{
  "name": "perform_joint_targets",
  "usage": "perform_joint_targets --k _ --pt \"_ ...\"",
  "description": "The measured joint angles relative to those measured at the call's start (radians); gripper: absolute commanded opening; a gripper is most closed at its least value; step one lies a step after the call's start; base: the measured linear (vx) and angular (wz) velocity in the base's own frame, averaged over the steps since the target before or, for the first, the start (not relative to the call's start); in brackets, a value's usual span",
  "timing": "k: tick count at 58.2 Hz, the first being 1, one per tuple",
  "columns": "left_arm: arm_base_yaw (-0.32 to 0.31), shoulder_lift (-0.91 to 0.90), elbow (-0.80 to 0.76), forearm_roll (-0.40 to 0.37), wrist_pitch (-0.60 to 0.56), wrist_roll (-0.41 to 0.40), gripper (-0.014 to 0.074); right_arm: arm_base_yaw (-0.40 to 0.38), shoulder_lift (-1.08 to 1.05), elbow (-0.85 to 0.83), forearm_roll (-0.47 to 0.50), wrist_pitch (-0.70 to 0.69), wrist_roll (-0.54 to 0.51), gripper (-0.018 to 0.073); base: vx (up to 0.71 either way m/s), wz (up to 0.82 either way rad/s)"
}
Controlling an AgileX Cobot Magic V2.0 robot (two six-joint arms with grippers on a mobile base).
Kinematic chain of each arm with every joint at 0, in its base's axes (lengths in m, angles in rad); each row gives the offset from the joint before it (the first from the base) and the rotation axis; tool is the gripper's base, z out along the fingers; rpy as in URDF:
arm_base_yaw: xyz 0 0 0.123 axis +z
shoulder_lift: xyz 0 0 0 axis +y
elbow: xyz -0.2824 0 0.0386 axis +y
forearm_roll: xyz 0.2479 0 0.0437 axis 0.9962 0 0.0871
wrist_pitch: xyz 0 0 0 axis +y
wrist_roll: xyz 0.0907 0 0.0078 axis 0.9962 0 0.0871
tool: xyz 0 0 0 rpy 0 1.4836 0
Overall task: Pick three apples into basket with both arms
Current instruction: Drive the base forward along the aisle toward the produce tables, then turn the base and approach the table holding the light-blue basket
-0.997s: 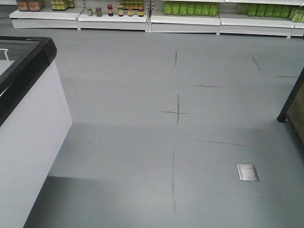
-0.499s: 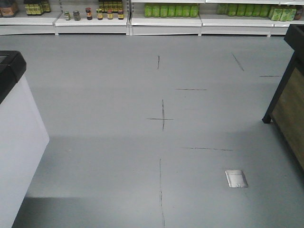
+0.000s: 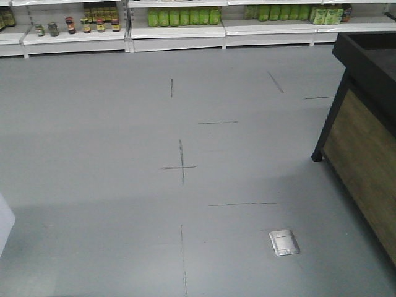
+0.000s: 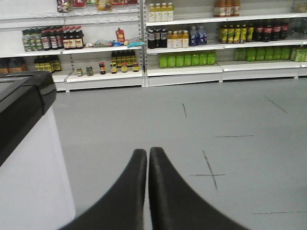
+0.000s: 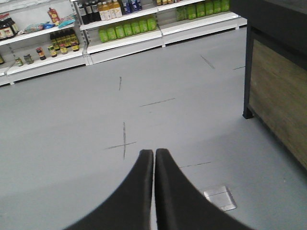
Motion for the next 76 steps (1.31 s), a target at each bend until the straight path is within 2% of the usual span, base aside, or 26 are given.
perform_joint_targets --k 31,76 --pt "0.0 0.0 0.0 0.0 0.0 0.0 -0.0006 0.0 0.0 0.0 0.0 0.0 0.0 -0.0005 0.21 -0.41" --pt "0.0 0.0 0.0 0.0 0.0 0.0 -0.0006 0.0 0.0 0.0 0.0 0.0 0.0 -0.0005 0.15 -0.59"
